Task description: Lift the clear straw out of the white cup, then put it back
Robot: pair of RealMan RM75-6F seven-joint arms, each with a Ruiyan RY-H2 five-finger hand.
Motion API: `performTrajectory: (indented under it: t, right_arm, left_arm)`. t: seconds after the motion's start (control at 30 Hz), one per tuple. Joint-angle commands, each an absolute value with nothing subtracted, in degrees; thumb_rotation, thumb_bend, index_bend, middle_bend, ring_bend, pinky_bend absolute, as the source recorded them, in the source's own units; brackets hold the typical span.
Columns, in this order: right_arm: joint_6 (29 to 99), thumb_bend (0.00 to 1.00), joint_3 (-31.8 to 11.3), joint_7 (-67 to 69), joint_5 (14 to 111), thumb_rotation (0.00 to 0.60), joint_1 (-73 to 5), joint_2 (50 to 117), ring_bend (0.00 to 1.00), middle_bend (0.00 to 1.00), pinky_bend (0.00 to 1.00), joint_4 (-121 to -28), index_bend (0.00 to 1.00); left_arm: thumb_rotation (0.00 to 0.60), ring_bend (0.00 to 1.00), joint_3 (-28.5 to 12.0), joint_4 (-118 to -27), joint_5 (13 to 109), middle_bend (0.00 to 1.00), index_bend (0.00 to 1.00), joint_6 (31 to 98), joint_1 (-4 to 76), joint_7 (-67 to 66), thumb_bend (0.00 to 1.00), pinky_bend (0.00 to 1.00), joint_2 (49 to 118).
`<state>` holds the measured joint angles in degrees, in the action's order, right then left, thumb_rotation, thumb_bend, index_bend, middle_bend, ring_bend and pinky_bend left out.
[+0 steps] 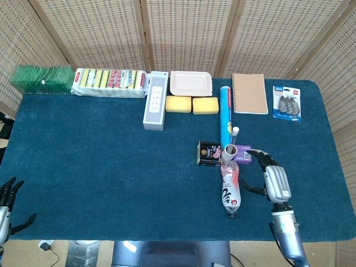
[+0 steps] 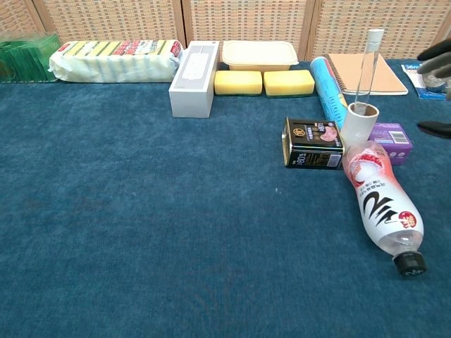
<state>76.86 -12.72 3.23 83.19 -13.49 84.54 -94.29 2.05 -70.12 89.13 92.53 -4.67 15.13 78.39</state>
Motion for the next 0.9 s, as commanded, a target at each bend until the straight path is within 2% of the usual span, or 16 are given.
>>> performTrajectory:
  t: [0.03,0.37,0.9]
  right_arm:
    - [73.4,0.25,-15.2,2.7,79.6,0.558,-16.5,85.0,0.21,0.24,0.29,-95.3,0.21]
    - [69.2,0.25,-19.1,-1.8,72.1,0.556,-21.5,86.1,0.22,0.25,0.29,-94.2,0.22]
    - [67.5,0.25,-19.9,-3.3,66.7,0.554,-24.3,86.4,0.22,0.25,0.29,-89.5,0.22]
  left_arm:
    - [0.6,0.0,2.0,-70.3,89.2,0.0,0.07,92.6,-4.7,15.1,0.2,0.15,78.3]
    - [0.6,0.0,1.8,-70.8,89.2,0.0,0.07,92.5,-4.7,14.8,0.19,0.15,78.0]
    - [0.6,0.0,1.6,-71.3,88.8,0.0,0.07,91.5,-4.4,14.4,0.19,0.15,77.8]
